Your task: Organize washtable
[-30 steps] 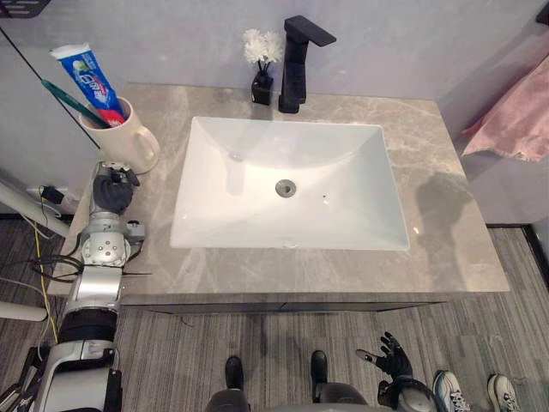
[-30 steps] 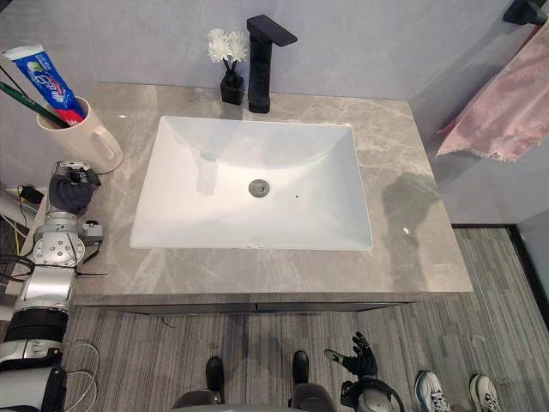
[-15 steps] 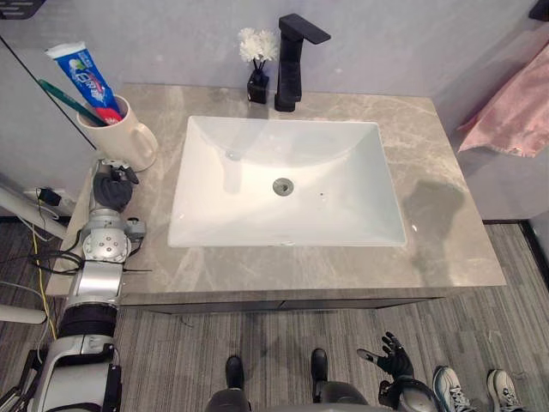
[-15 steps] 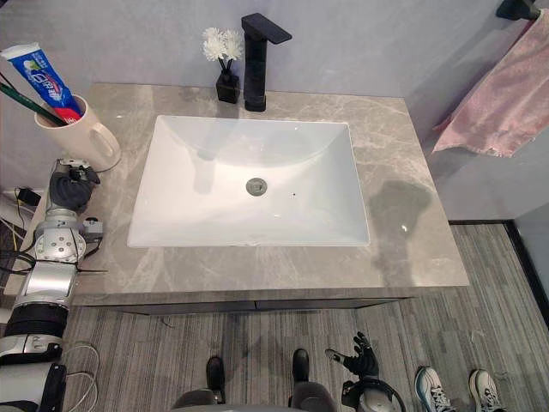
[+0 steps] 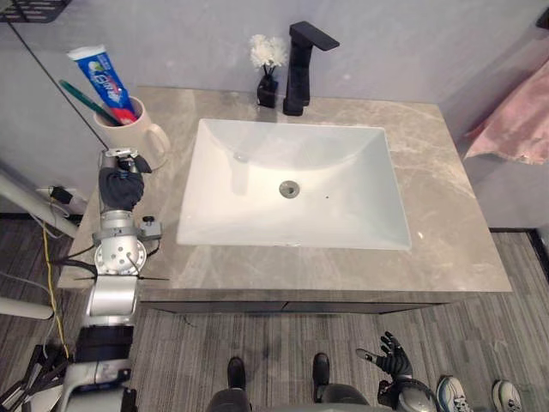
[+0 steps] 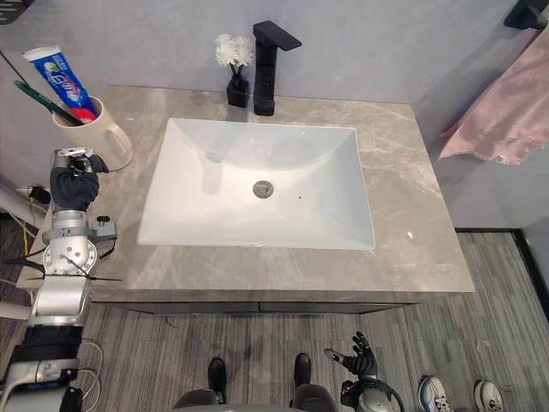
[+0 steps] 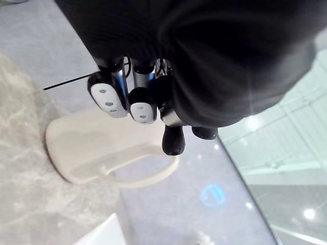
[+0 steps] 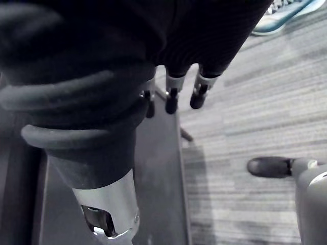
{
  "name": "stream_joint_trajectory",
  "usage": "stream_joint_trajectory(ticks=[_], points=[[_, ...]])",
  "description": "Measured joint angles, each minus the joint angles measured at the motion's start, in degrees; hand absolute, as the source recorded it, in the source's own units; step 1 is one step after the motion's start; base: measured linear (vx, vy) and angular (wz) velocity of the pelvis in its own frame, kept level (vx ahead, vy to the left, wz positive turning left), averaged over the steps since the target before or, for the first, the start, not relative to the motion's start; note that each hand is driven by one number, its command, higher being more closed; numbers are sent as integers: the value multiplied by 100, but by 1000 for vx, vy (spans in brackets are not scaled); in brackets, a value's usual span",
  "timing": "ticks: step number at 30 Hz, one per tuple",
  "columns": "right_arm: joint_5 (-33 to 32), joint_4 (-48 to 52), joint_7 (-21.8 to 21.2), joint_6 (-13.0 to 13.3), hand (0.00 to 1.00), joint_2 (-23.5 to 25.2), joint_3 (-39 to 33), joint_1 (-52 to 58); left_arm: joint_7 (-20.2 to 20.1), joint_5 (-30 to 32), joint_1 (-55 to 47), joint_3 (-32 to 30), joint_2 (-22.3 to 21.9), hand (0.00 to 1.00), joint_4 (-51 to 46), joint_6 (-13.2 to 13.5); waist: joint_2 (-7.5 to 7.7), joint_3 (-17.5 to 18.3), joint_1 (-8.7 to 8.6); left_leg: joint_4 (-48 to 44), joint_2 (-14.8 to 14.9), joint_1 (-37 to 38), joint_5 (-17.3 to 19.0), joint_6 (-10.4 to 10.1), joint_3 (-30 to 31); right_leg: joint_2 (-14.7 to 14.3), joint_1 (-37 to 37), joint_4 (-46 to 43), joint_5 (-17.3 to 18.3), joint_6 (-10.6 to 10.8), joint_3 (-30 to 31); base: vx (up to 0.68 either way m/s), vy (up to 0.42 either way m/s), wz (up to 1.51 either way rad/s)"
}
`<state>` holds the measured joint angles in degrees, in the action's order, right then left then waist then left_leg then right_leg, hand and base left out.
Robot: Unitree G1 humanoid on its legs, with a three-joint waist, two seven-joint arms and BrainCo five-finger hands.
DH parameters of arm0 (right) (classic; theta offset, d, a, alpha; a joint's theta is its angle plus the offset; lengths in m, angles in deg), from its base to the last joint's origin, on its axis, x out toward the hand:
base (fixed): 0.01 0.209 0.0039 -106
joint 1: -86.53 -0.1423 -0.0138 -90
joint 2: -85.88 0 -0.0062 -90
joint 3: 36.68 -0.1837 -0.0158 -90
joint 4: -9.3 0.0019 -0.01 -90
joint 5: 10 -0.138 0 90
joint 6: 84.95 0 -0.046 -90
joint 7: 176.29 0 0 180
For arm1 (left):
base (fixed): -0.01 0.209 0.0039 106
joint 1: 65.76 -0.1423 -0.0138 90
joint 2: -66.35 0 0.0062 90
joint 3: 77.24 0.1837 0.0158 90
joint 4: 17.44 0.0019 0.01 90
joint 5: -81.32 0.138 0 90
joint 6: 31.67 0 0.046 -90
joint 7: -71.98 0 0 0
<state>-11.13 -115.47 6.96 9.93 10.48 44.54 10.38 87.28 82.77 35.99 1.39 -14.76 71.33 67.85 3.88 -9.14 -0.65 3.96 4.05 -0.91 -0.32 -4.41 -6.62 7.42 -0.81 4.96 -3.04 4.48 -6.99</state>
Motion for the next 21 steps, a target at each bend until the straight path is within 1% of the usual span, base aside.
stream_joint_trajectory(ticks=[2,3,4,5,6,7,8,9,10,11,13,14,15,16,18,20,21], points=[[-1,-44,-23,-11,0,-2,44,4,1,-118,-319,-111,-211,100,-312,50,-73,7,29,-1,6,55,-1,-1,107,-6,106,-9,4,2,-92,-31,-18,22],[-1,-46,-31,-20,0,-1,55,4,-1,-149,-439,-156,-276,100,-403,70,-104,5,59,0,9,87,0,-2,122,-8,141,-19,5,2,-104,-37,-15,17],[-1,-45,-49,-23,0,-2,67,4,1,-249,-670,-271,-423,100,-586,109,-169,32,135,6,10,108,2,-3,144,-7,158,-51,21,15,-128,-55,-15,15],[-2,-45,-70,-26,0,0,85,-1,4,-368,-912,-411,-557,100,-804,149,-222,49,164,17,8,101,1,-4,202,2,160,-102,54,28,-198,-46,-12,19],[-2,-46,-78,-33,0,7,93,0,7,-386,-1055,-497,-621,100,-900,194,-243,64,172,24,5,98,0,-4,229,8,164,-123,76,49,-239,-54,-17,19],[-3,-43,-78,-42,0,34,77,2,6,-557,-1434,-753,-825,100,-1152,238,-298,112,194,123,1,156,-44,-3,237,13,168,-168,110,55,-271,-31,-13,13],[-4,-42,-78,-44,0,39,77,2,6,-595,-1575,-862,-924,100,-1231,253,-322,132,206,139,0,169,-56,0,250,16,185,-173,118,56,-294,-44,-15,14],[-5,-41,-76,-50,0,56,76,4,9,-758,-1823,-1047,-1142,100,-1337,321,-364,168,229,141,-5,192,-57,0,277,28,235,-173,126,57,-374,-31,-10,16],[-11,-41,-75,-55,0,85,68,8,9,-848,-1980,-1142,-1283,100,-1403,341,-379,189,254,144,-10,219,-58,1,296,34,276,-176,139,52,-409,-42,-7,14],[-44,-40,-73,-81,0,138,62,27,10,-994,-2194,-1233,-1470,100,-1417,400,-379,255,320,150,-13,245,-58,1,303,42,309,-177,164,66,-426,-34,-7,10],[-54,-40,-68,-107,0,206,63,27,10,-1204,-2455,-1344,-1719,100,-1412,435,-366,335,327,176,-18,255,-61,3,336,59,372,-189,218,89,-550,-31,-12,20],[-58,-40,-59,-117,0,253,66,30,16,-1383,-2635,-1407,-1906,0,-1394,442,-344,420,338,176,-11,259,-62,3,355,57,381,-212,245,82,-588,-27,-21,24],[-64,-39,-49,-122,0,282,71,16,20,-1537,-2782,-1457,-2069,0,-1352,449,-330,484,404,176,-6,267,-62,2,382,58,406,-220,261,85,-629,-20,-21,17],[-65,-37,-36,-122,0,286,71,12,19,-1617,-2830,-1458,-2132,0,-1296,453,-330,519,461,174,-6,266,-63,2,410,58,421,-220,266,84,-665,-4,-16,22],[-112,-44,47,-175,0,312,55,40,11,-1931,-2890,-1495,-2356,0,-824,467,-303,612,479,162,-11,274,-80,13,516,78,516,-224,301,104,-833,-4,-16,31],[-142,-45,52,-187,0,312,63,63,-10,-2016,-2928,-1532,-2476,0,-384,461,-291,630,479,141,2,293,-86,18,545,87,558,-225,311,118,-907,-10,-16,17],[-168,-47,58,-209,0,310,75,64,-19,-2104,-2922,-1519,-2533,0,17,427,-281,639,477,140,-5,289,-104,11,584,102,576,-236,325,139,-965,-26,-11,21]])
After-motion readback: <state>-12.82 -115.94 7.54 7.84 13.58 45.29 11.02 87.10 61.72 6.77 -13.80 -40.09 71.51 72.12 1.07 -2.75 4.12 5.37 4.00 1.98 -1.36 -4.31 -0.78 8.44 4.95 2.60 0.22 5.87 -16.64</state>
